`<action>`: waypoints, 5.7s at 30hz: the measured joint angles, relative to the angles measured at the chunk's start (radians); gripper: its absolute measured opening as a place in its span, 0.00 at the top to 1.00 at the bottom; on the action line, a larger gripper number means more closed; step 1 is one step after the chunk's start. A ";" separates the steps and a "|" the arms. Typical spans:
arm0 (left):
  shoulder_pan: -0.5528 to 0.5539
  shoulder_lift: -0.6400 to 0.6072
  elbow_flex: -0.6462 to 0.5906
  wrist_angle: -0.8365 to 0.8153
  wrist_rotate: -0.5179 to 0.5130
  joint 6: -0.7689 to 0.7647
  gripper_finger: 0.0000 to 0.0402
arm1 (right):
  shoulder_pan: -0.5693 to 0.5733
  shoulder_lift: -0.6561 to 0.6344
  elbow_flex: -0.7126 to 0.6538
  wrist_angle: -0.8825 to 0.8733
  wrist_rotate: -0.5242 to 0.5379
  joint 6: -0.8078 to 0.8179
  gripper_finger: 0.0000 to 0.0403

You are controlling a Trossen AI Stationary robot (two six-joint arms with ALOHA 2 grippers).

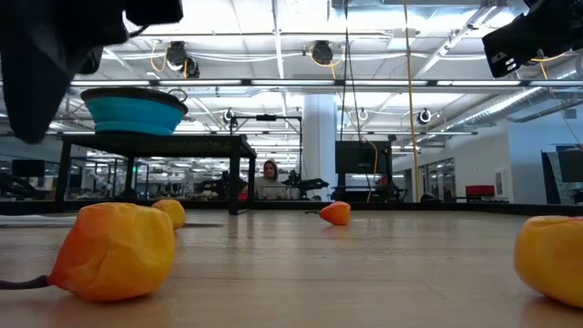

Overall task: Pick & Place Fruit
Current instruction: Put the tangerine into the blue strainer bowl on the shelf

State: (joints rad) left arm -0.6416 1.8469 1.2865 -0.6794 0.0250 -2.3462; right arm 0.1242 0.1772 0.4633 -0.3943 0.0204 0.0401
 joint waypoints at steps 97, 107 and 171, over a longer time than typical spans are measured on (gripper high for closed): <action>-0.044 0.091 0.089 0.038 -0.695 0.796 0.77 | 0.000 0.000 0.000 0.022 -0.045 0.025 1.00; -0.044 0.076 0.195 0.045 -0.959 1.023 0.77 | 0.000 0.000 0.000 0.014 -0.056 0.019 1.00; 0.194 -0.226 0.203 1.282 0.143 2.495 0.77 | 0.000 0.000 0.000 0.007 -0.052 -0.034 1.00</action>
State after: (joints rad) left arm -0.4477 1.6207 1.4891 0.6030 0.1681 0.1487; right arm 0.1238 0.1775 0.4637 -0.3869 -0.0316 0.0063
